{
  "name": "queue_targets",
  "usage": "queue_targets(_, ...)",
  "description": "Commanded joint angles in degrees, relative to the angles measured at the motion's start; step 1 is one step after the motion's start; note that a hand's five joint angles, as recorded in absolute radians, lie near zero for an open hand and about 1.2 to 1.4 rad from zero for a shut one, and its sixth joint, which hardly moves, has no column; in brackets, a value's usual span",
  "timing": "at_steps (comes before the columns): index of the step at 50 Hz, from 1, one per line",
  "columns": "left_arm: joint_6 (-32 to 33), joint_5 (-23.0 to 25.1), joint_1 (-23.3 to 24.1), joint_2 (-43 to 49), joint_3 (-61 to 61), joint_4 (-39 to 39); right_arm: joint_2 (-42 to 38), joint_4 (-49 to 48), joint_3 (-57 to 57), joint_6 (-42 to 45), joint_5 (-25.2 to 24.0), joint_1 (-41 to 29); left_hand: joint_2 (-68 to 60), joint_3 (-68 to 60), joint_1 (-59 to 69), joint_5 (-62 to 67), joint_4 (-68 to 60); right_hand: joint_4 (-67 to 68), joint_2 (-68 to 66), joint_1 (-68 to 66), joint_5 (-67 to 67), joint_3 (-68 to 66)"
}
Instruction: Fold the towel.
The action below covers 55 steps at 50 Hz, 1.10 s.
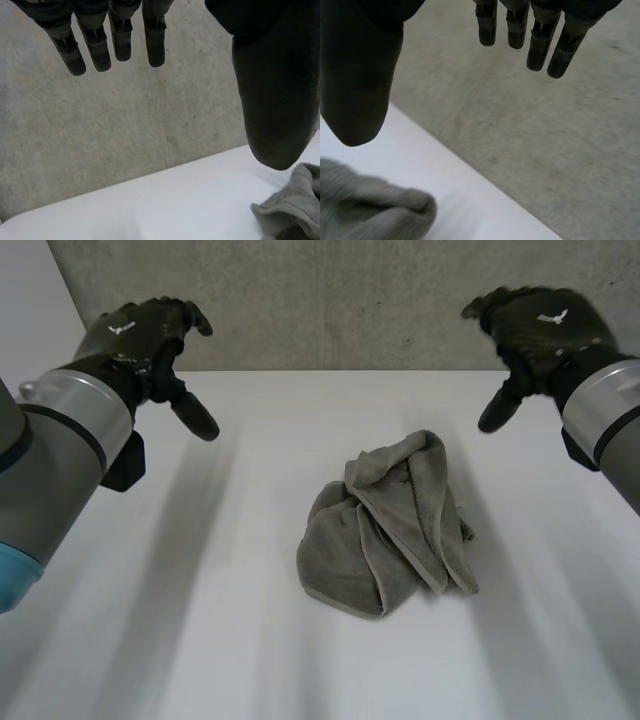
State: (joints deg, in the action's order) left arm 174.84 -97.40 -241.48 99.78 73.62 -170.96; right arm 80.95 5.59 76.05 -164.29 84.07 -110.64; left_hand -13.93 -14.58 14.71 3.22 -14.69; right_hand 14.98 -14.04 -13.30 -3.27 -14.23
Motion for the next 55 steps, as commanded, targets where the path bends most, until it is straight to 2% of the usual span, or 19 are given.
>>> queue_targets(1,0.1,0.3,1.3,3.9,1.5,-0.2,-1.6,4.3,3.2,14.6,-9.2,-0.2,0.0,0.7,-0.8,0.7,0.8,-5.0,4.0,3.3,3.3,4.2)
queue_targets(7,-0.5,0.2,6.7,11.2,3.1,-0.2,-5.2,4.9,5.2,24.1,-10.5,-3.3,-1.7,-1.0,0.9,2.4,-0.9,-5.0,4.0,3.3,3.3,4.2)
queue_targets(16,-2.5,0.2,13.2,21.5,6.4,-1.4,-10.3,4.6,8.2,25.0,-11.3,-6.1,-2.3,-1.7,1.6,3.0,-1.6,-5.0,4.0,3.3,3.3,4.2)
queue_targets(24,-3.3,0.2,16.1,26.3,6.2,-4.9,-17.4,-0.3,9.9,25.0,-9.7,-8.1,-2.3,-1.7,1.6,3.0,-1.6,-5.0,4.0,3.3,3.3,4.2)
queue_targets(29,-3.3,0.1,17.1,27.9,6.1,-7.5,-21.3,-5.8,10.0,24.9,-5.4,-8.1,-2.3,-1.7,1.6,3.0,-1.6,-5.0,4.0,3.3,3.3,4.2)
queue_targets(35,-3.3,-0.1,17.7,29.5,5.9,-10.0,-23.4,-7.7,9.9,24.8,-3.4,-8.0,-1.8,-1.2,1.1,2.5,-1.1,-4.2,3.3,2.5,2.5,3.5)
queue_targets(42,-2.8,-0.3,17.9,30.8,5.2,-12.7,-25.0,-10.2,9.1,23.8,1.5,-7.6,-1.7,-1.0,0.9,2.4,-0.9,4.2,-5.1,-5.8,-5.9,-4.9)
queue_targets(55,-2.6,-0.4,17.9,33.8,-0.1,-15.3,-25.5,-11.5,8.4,22.7,3.7,-6.9,-1.8,-1.2,1.1,2.5,-1.1,15.1,-16.0,-16.8,-16.8,-15.9)
